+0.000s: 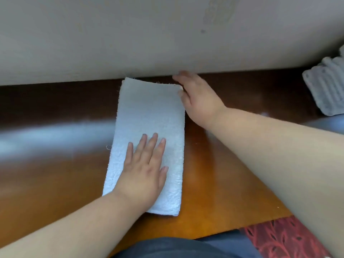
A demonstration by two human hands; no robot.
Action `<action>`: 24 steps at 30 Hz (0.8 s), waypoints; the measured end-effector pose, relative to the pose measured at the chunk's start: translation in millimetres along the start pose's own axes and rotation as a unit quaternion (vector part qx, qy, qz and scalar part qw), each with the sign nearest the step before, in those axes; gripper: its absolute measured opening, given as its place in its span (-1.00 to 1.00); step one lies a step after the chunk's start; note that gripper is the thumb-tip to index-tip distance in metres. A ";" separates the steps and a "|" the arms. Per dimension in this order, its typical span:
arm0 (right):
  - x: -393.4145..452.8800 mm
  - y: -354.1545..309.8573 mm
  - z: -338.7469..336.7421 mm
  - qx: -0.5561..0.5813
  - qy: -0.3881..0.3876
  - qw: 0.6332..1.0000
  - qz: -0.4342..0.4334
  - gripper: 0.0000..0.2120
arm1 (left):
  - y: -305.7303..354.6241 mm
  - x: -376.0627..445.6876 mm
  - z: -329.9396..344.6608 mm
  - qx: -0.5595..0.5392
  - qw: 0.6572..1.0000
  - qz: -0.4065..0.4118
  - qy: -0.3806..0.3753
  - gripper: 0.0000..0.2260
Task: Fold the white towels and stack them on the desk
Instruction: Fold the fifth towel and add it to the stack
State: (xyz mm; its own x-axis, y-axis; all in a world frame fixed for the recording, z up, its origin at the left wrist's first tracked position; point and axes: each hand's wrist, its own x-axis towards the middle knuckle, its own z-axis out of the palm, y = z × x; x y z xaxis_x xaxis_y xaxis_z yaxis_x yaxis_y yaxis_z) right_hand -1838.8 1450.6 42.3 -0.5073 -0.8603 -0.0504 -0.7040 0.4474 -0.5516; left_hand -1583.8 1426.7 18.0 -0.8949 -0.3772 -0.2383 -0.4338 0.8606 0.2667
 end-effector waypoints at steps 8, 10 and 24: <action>58.0 29.5 0.5 0.035 -0.169 0.976 0.130 -0.80 | -62.0 -26.0 7.3 0.087 0.992 -0.038 -0.077 -0.33; 43.8 39.3 -6.1 0.013 -0.174 0.975 0.138 -0.77 | -79.2 -17.5 -2.5 0.126 0.987 0.007 -0.101 -0.27; -99.5 82.6 -17.1 0.045 -0.113 0.982 0.144 -0.86 | -38.3 -21.2 -8.7 0.078 0.953 -0.288 0.055 -0.23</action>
State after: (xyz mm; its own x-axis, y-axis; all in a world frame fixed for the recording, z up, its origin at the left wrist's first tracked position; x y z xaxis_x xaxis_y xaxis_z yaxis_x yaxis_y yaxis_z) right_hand -1855.0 1577.3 16.1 -0.5492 -0.7379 -0.3923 -0.4959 0.6656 -0.5577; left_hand -1549.1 1398.8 20.9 -0.5225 -0.8283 -0.2022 -0.8431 0.5373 -0.0223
